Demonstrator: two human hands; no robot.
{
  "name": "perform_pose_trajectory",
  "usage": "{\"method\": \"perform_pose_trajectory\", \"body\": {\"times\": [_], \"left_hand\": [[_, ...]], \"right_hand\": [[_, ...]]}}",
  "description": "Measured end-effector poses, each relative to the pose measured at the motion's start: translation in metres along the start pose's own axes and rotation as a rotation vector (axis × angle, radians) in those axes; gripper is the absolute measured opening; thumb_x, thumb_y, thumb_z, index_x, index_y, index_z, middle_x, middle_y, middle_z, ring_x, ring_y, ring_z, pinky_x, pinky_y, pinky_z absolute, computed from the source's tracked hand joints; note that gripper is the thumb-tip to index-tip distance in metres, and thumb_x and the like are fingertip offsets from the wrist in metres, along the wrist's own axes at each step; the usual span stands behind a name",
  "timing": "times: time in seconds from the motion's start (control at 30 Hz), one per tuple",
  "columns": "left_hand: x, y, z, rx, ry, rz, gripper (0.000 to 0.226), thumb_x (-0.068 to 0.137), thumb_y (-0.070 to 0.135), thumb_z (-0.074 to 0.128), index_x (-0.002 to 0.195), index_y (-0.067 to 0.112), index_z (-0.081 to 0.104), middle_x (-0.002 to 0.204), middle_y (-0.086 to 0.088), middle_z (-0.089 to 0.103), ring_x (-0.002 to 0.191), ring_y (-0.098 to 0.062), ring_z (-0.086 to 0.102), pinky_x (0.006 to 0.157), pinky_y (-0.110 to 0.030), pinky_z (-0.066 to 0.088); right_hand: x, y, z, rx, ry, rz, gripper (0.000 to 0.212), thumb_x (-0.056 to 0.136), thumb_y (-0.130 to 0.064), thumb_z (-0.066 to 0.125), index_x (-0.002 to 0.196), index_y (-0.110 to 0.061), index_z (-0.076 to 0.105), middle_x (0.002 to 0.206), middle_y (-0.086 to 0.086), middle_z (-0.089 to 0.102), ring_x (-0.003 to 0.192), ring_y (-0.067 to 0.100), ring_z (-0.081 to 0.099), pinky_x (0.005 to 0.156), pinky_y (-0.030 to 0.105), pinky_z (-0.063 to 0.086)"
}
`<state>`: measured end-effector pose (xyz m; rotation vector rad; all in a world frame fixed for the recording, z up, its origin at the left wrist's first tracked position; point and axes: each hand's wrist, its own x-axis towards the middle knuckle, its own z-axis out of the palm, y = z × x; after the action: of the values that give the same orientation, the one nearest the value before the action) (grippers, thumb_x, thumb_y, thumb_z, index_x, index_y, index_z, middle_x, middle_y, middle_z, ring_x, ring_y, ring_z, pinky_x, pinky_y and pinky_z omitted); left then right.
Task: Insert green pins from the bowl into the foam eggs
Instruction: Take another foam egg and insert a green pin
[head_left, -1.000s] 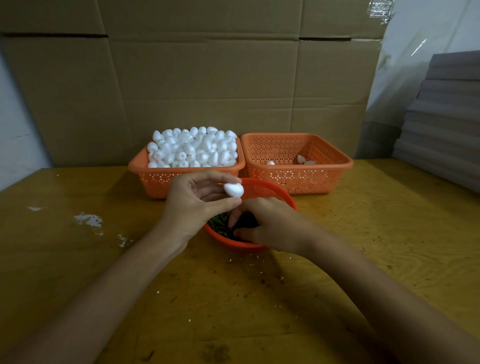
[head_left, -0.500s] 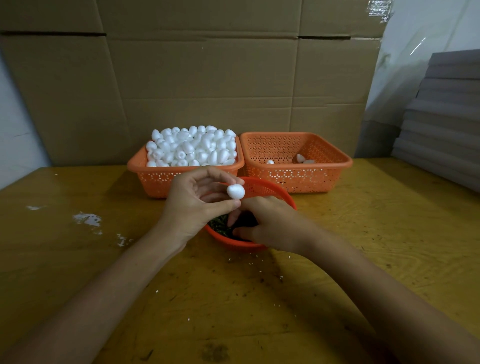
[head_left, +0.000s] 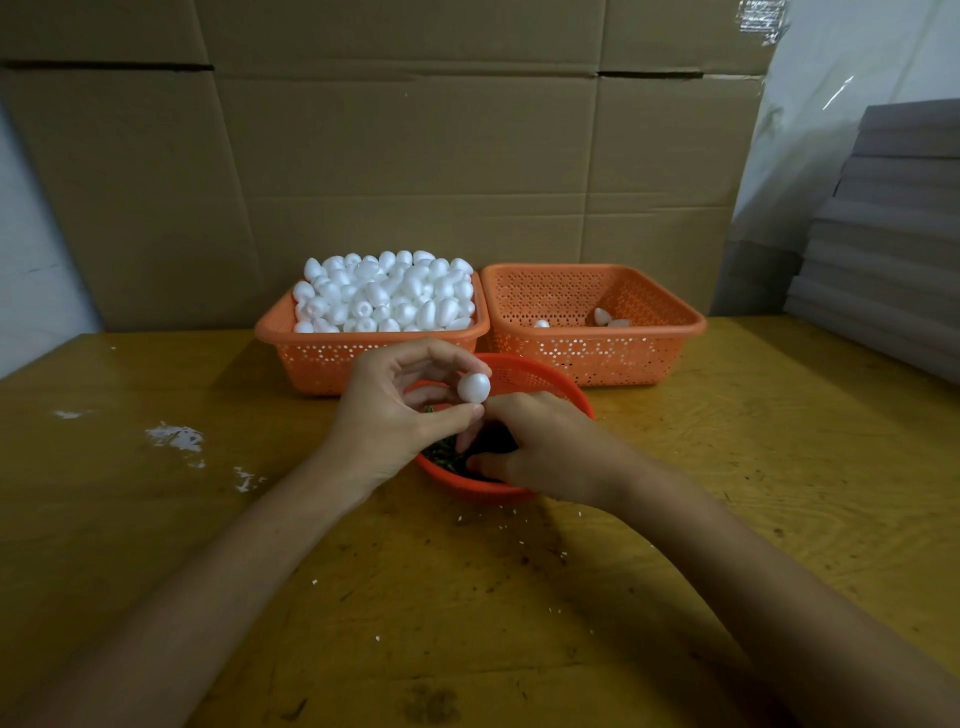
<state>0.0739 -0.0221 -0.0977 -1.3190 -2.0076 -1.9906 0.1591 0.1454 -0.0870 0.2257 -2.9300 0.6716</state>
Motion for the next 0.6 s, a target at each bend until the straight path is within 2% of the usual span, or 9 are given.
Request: {"method": "perform_pose_trajectory", "body": {"times": [0.23, 0.47, 0.6], "left_hand": [[-0.0002, 0.0016, -0.0002, 0.012, -0.008, -0.003, 0.036, 0.077, -0.013, 0.084, 0.102, 0.012, 0.078, 0.105, -0.005, 0.079, 0.105, -0.023, 0.075, 0.088, -0.030, 0.061], [0.0004, 0.0014, 0.0004, 0.039, -0.003, -0.006, 0.038, 0.075, -0.011, 0.086, 0.103, 0.014, 0.079, 0.100, -0.003, 0.079, 0.094, -0.025, 0.074, 0.083, -0.031, 0.062], [0.0005, 0.0012, -0.0003, 0.048, -0.003, -0.021, 0.037, 0.075, -0.006, 0.089, 0.104, 0.015, 0.080, 0.100, -0.001, 0.079, 0.092, -0.021, 0.073, 0.084, -0.032, 0.063]], "right_hand": [[-0.0005, -0.0005, -0.0002, 0.005, 0.001, 0.004, 0.019, 0.092, -0.019, 0.072, 0.110, -0.025, 0.073, 0.114, -0.010, 0.073, 0.111, 0.016, 0.066, 0.095, 0.042, 0.050], [-0.0005, -0.0008, -0.0003, 0.000, -0.009, 0.011, 0.020, 0.093, -0.020, 0.072, 0.112, -0.025, 0.073, 0.115, -0.006, 0.073, 0.110, 0.018, 0.066, 0.094, 0.044, 0.051], [-0.0010, -0.0008, 0.0000, 0.006, -0.002, 0.013, 0.019, 0.093, -0.020, 0.072, 0.111, -0.025, 0.074, 0.113, -0.008, 0.073, 0.109, 0.017, 0.066, 0.094, 0.043, 0.051]]}}
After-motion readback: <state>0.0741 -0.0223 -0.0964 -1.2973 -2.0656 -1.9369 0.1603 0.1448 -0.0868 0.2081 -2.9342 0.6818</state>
